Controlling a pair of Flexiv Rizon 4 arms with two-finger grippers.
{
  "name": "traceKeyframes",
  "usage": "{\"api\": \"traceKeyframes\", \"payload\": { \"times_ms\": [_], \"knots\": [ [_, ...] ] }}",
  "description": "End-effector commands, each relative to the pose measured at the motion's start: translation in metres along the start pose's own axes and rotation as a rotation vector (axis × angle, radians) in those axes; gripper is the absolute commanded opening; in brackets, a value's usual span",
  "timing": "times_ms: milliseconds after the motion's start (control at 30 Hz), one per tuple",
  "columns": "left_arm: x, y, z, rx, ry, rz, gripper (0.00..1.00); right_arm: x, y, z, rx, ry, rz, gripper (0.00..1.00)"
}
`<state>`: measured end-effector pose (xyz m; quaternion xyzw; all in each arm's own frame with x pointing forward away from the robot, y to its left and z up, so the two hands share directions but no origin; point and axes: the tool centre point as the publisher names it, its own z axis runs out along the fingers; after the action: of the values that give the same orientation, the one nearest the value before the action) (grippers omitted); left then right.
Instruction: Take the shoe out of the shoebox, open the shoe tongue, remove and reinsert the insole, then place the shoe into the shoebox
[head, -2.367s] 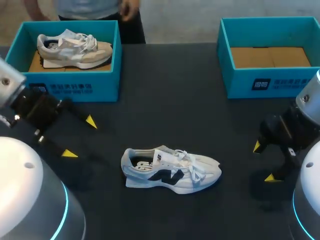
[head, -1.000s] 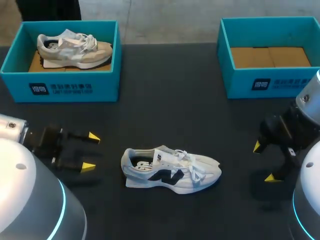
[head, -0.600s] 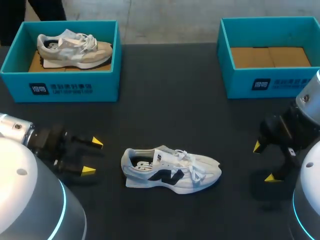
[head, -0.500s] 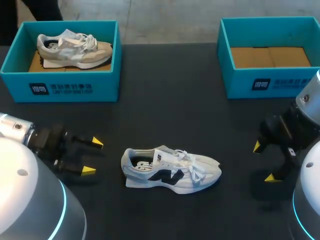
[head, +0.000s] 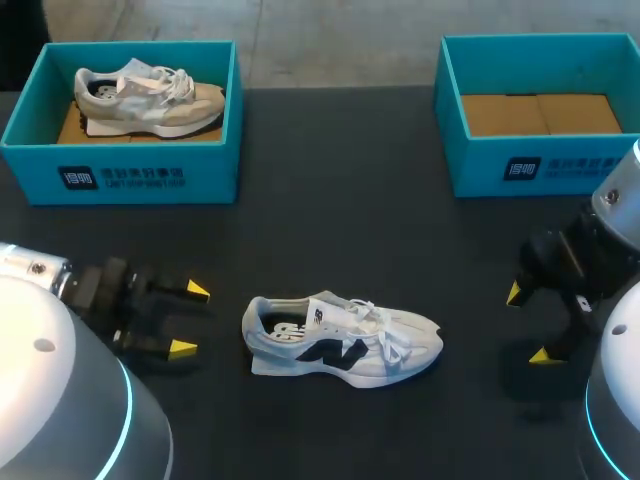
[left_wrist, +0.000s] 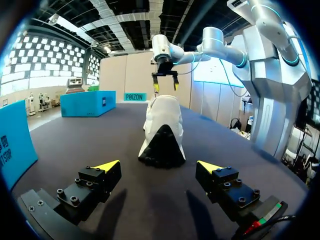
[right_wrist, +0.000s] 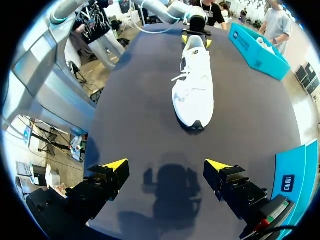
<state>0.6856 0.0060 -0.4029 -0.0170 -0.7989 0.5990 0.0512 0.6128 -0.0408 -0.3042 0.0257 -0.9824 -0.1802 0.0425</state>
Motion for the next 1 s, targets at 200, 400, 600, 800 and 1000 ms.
{"api": "traceKeyframes", "payload": {
  "times_ms": [200,400,600,800,1000],
  "knots": [
    [0.0,-0.005,0.024,0.033,-0.025,-0.025,1.0,0.001,0.0,0.001,0.002,-0.002,0.001,1.0],
    [0.001,-0.007,0.037,0.046,-0.03,-0.031,1.0,0.001,0.0,0.001,0.002,-0.002,0.001,1.0],
    [-0.004,-0.009,0.047,0.079,-0.049,-0.042,1.0,0.001,0.0,0.001,0.002,-0.002,0.001,1.0],
    [-0.002,-0.009,0.061,0.086,-0.041,-0.039,1.0,0.001,0.0,0.001,0.002,-0.002,0.001,1.0],
    [0.002,-0.013,0.069,0.09,-0.023,-0.03,1.0,0.001,0.0,0.001,0.002,-0.002,0.001,1.0]
  ]
}}
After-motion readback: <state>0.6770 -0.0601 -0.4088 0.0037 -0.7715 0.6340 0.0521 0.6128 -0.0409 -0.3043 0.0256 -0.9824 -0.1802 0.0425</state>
